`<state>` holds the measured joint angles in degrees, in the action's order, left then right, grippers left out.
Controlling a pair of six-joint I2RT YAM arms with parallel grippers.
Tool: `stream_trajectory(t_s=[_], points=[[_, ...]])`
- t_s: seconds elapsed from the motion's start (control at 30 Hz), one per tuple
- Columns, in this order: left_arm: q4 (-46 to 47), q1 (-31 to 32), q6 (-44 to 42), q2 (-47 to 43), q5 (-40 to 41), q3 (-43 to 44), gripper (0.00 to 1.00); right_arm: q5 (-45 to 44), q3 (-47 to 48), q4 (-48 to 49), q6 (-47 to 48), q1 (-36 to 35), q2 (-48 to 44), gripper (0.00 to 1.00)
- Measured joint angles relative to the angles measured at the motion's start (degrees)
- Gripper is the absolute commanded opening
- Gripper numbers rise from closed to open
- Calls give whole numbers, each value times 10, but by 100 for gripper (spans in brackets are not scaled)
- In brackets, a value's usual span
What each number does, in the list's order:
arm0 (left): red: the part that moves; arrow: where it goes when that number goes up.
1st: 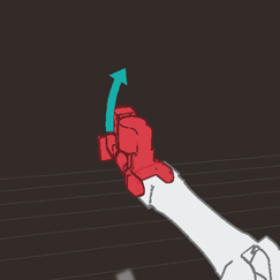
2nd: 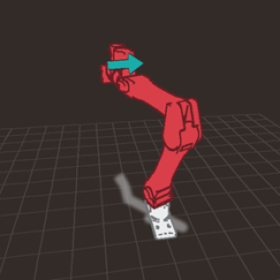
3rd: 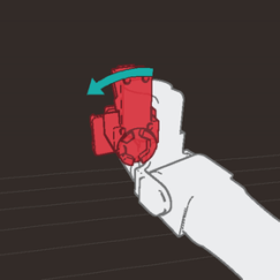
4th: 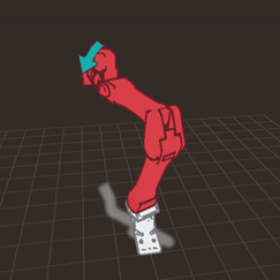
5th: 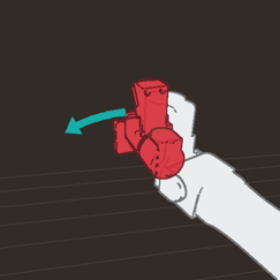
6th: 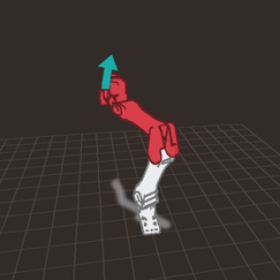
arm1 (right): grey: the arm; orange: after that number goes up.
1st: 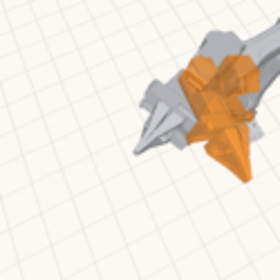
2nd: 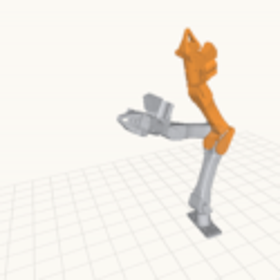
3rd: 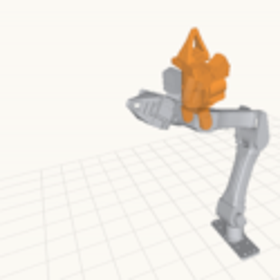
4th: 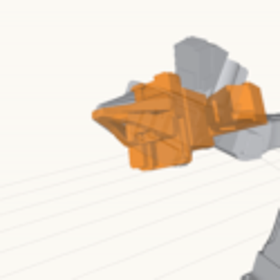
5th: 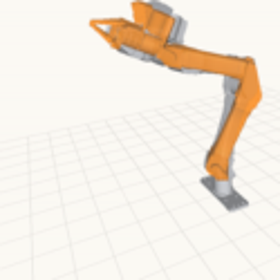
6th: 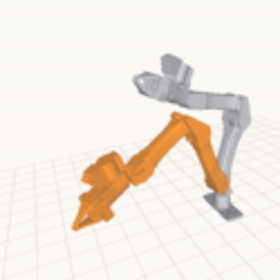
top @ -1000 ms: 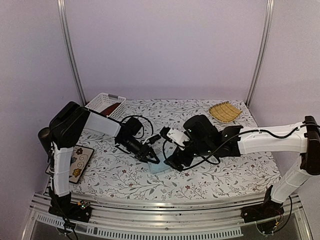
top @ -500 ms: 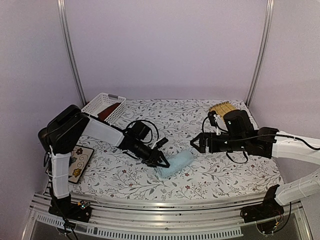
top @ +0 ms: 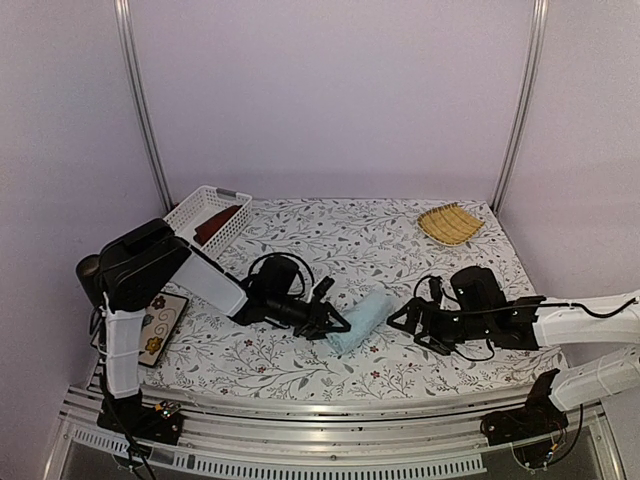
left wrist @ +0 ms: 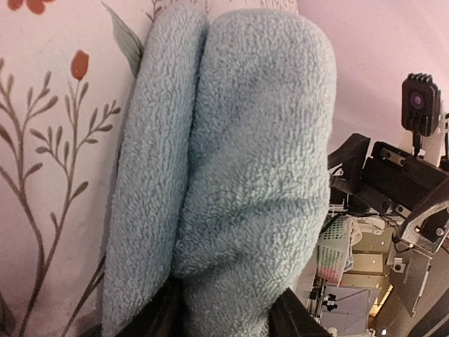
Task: Roll the towels
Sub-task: Roll the towel at the center of the board, then pick up the towel from the center of the board.
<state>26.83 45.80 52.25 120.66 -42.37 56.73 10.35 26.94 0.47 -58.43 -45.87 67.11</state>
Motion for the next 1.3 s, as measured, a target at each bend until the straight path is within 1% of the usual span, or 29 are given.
stream_trajectory(t_s=[0.07,0.13,0.27,0.4,0.5,0.57,0.8,0.87,0.9,0.93,1.03,1.17,1.2,1.3], points=[[44,4,30,6,7,-12,42,5,-1,29,-19,5,17,99],[80,7,54,12,14,-22,43,10,-1,59,-30,12,37,95],[143,11,95,16,31,-45,43,40,2,122,-47,29,108,90],[193,14,125,23,44,-63,43,73,14,168,-54,37,181,84],[219,15,140,28,49,-69,44,93,24,197,-57,40,221,77],[233,17,149,31,52,-71,44,105,34,216,-58,42,244,75],[270,21,174,44,59,-74,46,140,56,275,-58,49,300,74],[280,22,181,47,59,-74,47,153,62,294,-58,51,318,71],[283,23,183,48,59,-74,48,160,65,304,-58,53,327,65],[287,23,186,50,59,-74,48,167,68,315,-58,54,336,62],[294,24,191,51,60,-74,50,186,75,341,-57,58,360,43],[300,24,195,53,60,-74,54,202,82,358,-51,61,376,21],[301,24,196,53,60,-74,55,204,83,361,-52,63,378,20],[304,25,199,53,59,-73,58,208,83,368,-50,65,383,10]])
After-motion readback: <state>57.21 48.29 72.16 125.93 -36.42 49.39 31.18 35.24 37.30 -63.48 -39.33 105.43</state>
